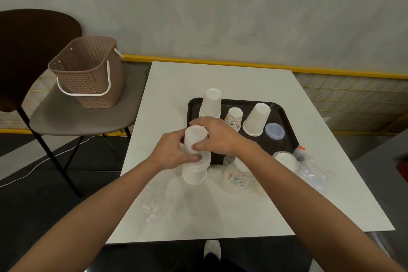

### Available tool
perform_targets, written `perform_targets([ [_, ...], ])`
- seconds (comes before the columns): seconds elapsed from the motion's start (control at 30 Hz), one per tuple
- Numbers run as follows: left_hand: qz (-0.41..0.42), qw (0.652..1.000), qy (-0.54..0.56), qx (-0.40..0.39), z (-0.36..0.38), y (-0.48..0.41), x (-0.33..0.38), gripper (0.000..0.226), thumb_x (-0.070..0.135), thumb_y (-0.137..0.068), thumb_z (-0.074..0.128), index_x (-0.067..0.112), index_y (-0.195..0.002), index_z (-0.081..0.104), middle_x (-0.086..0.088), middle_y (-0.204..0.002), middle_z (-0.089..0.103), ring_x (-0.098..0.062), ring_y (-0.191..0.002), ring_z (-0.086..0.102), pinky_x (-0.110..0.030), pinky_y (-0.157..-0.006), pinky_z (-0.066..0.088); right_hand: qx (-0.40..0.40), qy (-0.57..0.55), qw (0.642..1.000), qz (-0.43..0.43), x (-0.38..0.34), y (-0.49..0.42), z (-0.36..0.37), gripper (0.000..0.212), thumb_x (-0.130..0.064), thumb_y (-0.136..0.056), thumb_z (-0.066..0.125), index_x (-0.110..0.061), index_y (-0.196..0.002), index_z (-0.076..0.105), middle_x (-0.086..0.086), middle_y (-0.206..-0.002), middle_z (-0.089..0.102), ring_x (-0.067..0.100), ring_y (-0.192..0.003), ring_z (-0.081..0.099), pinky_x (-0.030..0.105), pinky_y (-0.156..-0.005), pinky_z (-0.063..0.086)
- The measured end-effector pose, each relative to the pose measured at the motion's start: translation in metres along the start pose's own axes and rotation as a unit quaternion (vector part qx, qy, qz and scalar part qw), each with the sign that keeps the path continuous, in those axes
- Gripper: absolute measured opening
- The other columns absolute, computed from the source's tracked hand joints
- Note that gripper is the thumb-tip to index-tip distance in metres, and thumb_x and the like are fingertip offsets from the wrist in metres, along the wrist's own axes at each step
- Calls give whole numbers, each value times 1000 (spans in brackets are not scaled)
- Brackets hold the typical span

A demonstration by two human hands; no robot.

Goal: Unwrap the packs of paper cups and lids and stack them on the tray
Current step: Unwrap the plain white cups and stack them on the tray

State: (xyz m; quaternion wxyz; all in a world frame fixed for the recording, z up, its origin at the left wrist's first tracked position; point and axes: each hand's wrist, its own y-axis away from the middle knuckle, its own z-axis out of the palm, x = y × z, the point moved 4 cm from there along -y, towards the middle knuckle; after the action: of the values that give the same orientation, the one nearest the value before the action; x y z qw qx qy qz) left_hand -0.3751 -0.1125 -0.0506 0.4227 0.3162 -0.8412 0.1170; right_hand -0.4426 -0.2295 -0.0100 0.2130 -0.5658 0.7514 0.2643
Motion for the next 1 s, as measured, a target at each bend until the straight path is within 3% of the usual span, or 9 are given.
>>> perform_targets([
  [0.1, 11, 1000, 6, 20, -13, -9, 14, 55, 27, -61, 86, 24, -110, 61, 8, -98, 67, -12, -91, 62, -21, -75, 48, 20, -14, 1000, -17, -9, -1, -24, 66, -24, -74, 75, -20, -134, 48, -4, -130, 54, 12, -114, 51, 23, -91, 42],
  [0.3, 18, 1000, 0, 23, -27, -26, 34, 52, 47, -48, 71, 33, -96, 58, 9, -91, 68, -10, -86, 64, -19, -71, 49, 23, -44, 998, -34, -14, -12, -52, 65, -26, -75, 76, -23, -133, 47, -3, -123, 57, 11, -102, 54, 22, -87, 45],
  [0.5, 29, 999, -18, 34, -40, -48, 52, 59, 45, -53, 71, 24, -108, 62, 8, -93, 66, -11, -85, 62, -22, -71, 50, 40, -45, 997, -52, -14, -27, -80, 62, -29, -75, 76, -27, -131, 49, -11, -111, 53, 10, -99, 55, 25, -86, 48],
  [0.77, 48, 996, -25, 72, -50, -87, 73, 53, 28, -66, 81, 18, -114, 61, 7, -96, 63, -14, -88, 61, -15, -65, 44, 77, -47, 993, -72, -6, -52, -112, 62, -27, -75, 76, -26, -131, 48, -6, -118, 57, 11, -102, 55, 23, -85, 48],
  [1.0, 58, 992, -15, 109, -56, -130, 84, 59, 29, -64, 81, 18, -119, 59, 3, -106, 65, -14, -93, 61, -25, -76, 49, 129, -66, 986, -83, 10, -80, -135, 59, -25, -77, 75, -21, -130, 49, -7, -129, 54, 8, -101, 52, 22, -85, 47],
])
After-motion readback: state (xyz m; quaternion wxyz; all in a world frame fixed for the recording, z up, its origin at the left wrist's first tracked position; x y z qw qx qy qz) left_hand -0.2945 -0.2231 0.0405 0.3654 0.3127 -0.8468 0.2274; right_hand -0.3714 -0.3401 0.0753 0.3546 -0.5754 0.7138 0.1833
